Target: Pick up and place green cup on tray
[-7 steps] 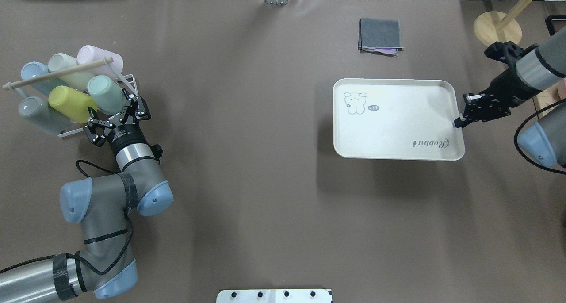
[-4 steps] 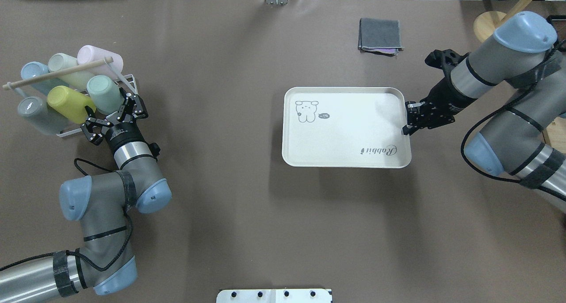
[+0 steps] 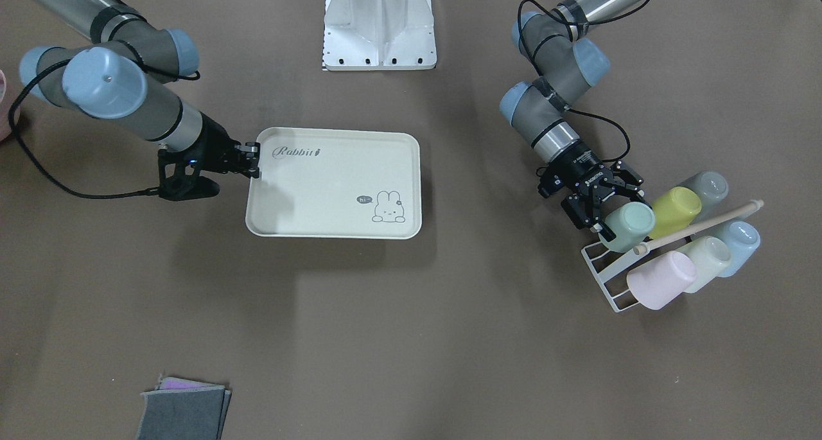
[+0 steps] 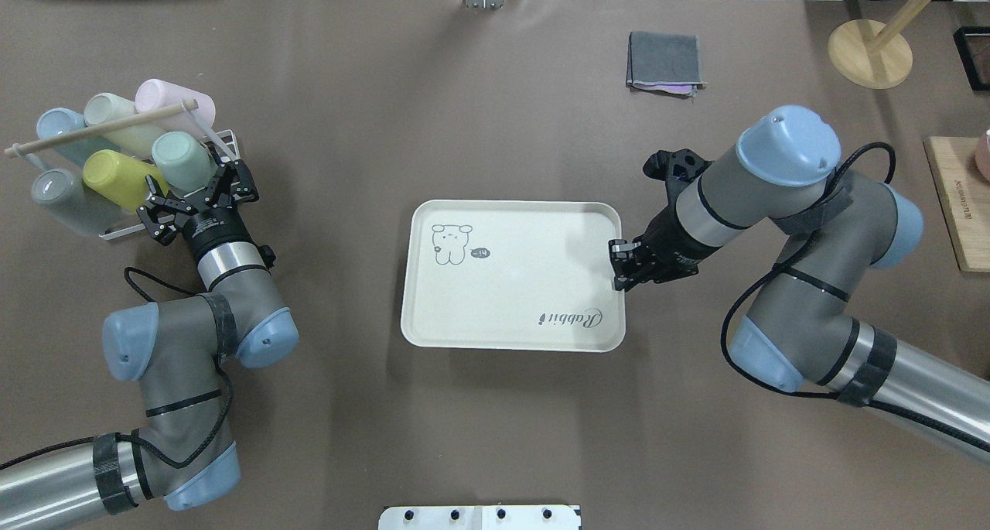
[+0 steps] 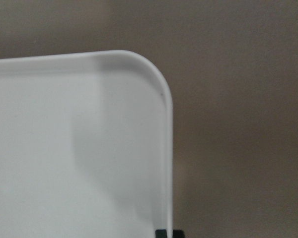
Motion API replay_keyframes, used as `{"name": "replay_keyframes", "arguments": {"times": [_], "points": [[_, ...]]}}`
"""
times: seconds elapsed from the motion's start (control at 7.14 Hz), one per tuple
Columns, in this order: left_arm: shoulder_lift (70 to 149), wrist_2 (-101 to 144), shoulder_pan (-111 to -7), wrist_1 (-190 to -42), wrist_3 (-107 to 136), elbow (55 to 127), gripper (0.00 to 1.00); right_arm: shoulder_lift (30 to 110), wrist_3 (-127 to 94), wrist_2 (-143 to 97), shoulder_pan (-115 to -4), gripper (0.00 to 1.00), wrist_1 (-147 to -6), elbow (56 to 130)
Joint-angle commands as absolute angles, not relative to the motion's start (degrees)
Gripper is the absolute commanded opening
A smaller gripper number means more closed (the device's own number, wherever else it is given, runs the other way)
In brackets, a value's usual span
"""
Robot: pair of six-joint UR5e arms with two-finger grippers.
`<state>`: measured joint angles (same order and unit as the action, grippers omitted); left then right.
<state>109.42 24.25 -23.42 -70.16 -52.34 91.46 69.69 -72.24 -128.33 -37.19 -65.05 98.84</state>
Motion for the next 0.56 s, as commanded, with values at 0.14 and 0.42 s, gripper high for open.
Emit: {"name": "replay_keyframes", "arguments": {"times": [0.14, 0.42], "points": [[109.6, 23.6, -23.6, -70.7, -53.2, 90.8, 0.98, 67.0, -78.0, -122.1, -30.7, 0.00, -61.9, 97.8], [110.5, 23.6, -23.6, -73.1, -53.3, 89.0, 0.98, 63.0, -78.0, -121.9, -30.3, 0.00, -62.0, 93.6]]}}
